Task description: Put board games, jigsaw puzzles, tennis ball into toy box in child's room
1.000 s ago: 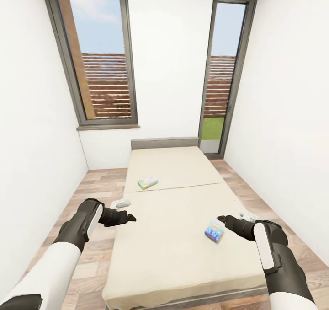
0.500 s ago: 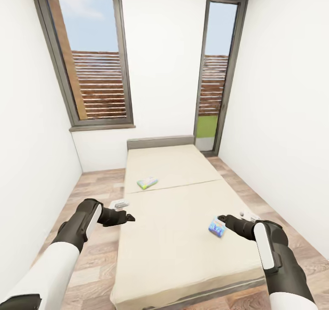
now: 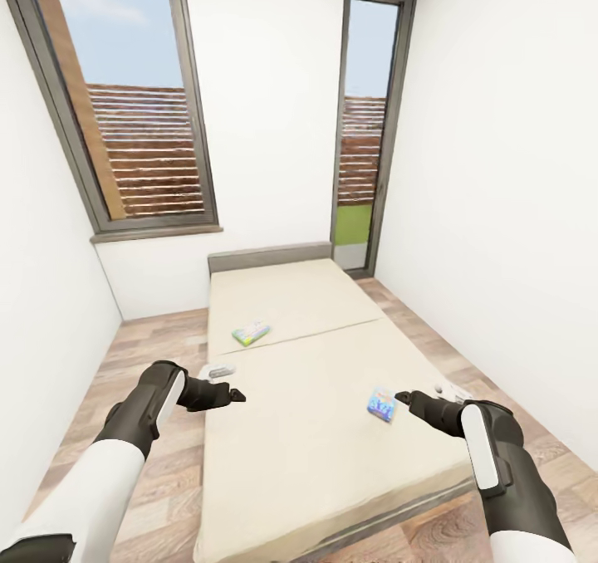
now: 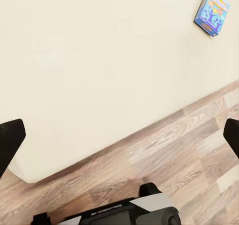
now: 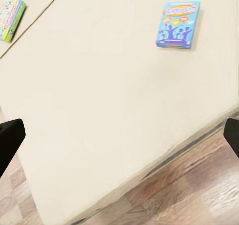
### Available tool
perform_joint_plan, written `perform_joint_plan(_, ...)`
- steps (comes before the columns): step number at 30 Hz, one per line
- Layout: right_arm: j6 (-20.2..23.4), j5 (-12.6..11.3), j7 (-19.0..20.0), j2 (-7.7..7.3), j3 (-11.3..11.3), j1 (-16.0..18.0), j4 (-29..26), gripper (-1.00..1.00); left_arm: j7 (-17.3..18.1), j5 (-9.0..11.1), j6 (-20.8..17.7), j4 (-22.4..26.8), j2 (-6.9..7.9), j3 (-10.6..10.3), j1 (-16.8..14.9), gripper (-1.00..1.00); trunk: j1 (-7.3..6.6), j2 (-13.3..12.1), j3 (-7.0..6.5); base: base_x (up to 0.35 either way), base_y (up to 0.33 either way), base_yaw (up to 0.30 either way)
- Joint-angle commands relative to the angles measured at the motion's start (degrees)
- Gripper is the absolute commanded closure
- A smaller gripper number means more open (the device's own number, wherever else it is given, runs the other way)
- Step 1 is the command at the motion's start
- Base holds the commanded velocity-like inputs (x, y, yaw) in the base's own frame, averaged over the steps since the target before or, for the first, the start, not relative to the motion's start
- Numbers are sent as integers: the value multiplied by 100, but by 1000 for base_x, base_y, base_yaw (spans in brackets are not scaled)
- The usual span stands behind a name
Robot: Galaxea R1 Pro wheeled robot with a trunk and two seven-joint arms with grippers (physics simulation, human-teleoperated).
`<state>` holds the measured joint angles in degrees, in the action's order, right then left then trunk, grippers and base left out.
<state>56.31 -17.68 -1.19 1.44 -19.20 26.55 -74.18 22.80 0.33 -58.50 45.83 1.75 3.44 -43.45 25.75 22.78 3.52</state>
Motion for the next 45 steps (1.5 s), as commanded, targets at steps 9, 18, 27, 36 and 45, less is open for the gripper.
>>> perform_joint_plan(9,16,-25,-4,6,-11,8,-19,-100,30,2,-30,5,32,16,-5,-100,4,14,78,1,194,-125)
perform_joint_plan(18,1,-25,21,13,-11,8,-20,-100,32,2,-30,5,44,22,-3,-100,4,14,100,0,103,-26)
perform_joint_plan(27,-5,-26,197,7,-21,8,15,-100,32,10,-30,5,44,17,-5,-100,4,14,170,0,258,-125)
perform_joint_plan(36,-6,-33,220,6,-18,8,25,-100,32,11,-30,13,44,17,-5,-100,4,14,247,0,73,-152)
perform_joint_plan(45,-6,-33,217,7,-14,8,28,-100,32,11,-30,13,44,18,-5,-100,4,14,324,0,186,-154)
